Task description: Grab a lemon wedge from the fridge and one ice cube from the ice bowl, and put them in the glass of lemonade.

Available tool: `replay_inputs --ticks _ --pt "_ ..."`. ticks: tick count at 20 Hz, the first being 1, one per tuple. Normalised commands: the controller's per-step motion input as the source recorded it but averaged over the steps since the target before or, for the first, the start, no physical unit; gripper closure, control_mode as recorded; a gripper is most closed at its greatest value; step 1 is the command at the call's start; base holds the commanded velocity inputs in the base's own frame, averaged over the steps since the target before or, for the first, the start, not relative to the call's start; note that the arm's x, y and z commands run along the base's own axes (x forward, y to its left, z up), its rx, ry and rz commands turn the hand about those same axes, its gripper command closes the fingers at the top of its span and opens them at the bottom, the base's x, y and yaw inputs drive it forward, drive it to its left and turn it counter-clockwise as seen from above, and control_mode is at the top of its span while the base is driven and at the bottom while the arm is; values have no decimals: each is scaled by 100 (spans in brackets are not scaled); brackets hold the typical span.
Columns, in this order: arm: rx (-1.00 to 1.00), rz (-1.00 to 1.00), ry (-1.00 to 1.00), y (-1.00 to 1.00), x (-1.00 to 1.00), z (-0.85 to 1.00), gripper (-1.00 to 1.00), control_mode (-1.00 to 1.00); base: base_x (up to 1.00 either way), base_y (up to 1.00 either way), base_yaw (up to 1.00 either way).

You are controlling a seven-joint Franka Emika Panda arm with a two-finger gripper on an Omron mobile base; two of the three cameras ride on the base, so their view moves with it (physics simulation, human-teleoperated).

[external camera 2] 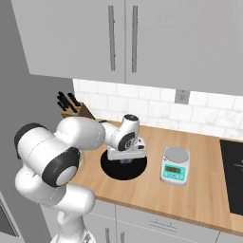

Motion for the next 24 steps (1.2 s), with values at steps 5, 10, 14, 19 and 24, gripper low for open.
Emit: replay_inputs --ticks 5,10,14,19,24 --pt "1 0 -1 0 -16 62 100 -100 0 0 0" --pt "1 0 0 0 0 13 100 -100 0 0 0" --pt "1 0 0 0 0 12 100 -100 0 0 0" --pt "6 0 -2 0 -1 28 100 -100 0 0 0" --pt "5 3 -3 19 -39 24 100 -100 0 0 0"
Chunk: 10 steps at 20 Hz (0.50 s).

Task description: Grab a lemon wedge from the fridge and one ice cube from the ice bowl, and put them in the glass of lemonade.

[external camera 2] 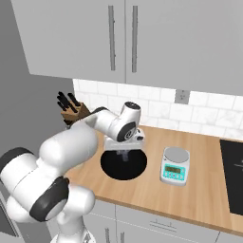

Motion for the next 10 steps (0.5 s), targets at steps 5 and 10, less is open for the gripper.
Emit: replay_inputs --ticks 5,10 --pt "2 2 -2 60 -28 34 100 -100 0 0 0" --pt "-4 0 0 100 0 35 100 -100 0 0 0"
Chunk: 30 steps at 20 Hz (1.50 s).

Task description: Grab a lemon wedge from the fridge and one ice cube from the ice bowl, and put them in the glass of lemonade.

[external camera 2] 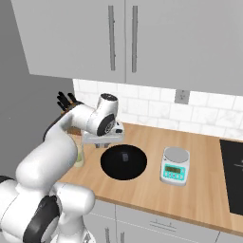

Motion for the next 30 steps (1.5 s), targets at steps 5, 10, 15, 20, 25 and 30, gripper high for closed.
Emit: replay_inputs --ticks 5,10,15,20,25,30 --pt "-13 -1 1 100 27 9 100 -100 0 0 0" --pt "-14 -9 4 98 44 9 100 -100 0 0 0" --pt "-3 -2 12 19 18 0 100 -100 0 0 0" --pt "0 0 9 0 6 -1 100 -100 0 0 0" --pt "0 0 0 0 1 0 100 -100 0 0 0" --pt "0 0 -1 0 -8 0 100 -100 0 0 0"
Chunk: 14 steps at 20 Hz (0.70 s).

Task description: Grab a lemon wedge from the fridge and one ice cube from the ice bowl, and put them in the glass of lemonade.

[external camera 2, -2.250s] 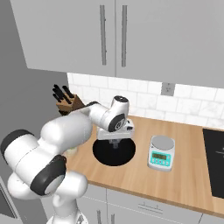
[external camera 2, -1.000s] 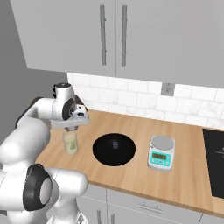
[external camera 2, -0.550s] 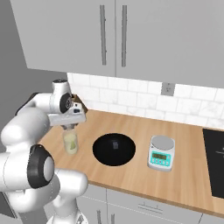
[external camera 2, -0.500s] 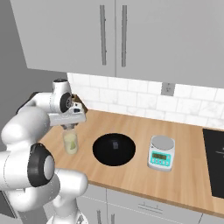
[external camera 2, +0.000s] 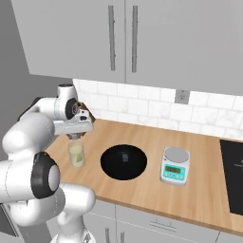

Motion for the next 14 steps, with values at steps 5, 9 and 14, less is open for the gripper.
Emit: replay_inputs --ticks 5,9,14 --pt "0 0 -1 0 -9 0 100 -100 0 0 0" --pt "0 0 0 0 -3 0 100 -100 0 0 0" --pt "0 0 0 -2 0 0 100 -100 0 0 0"
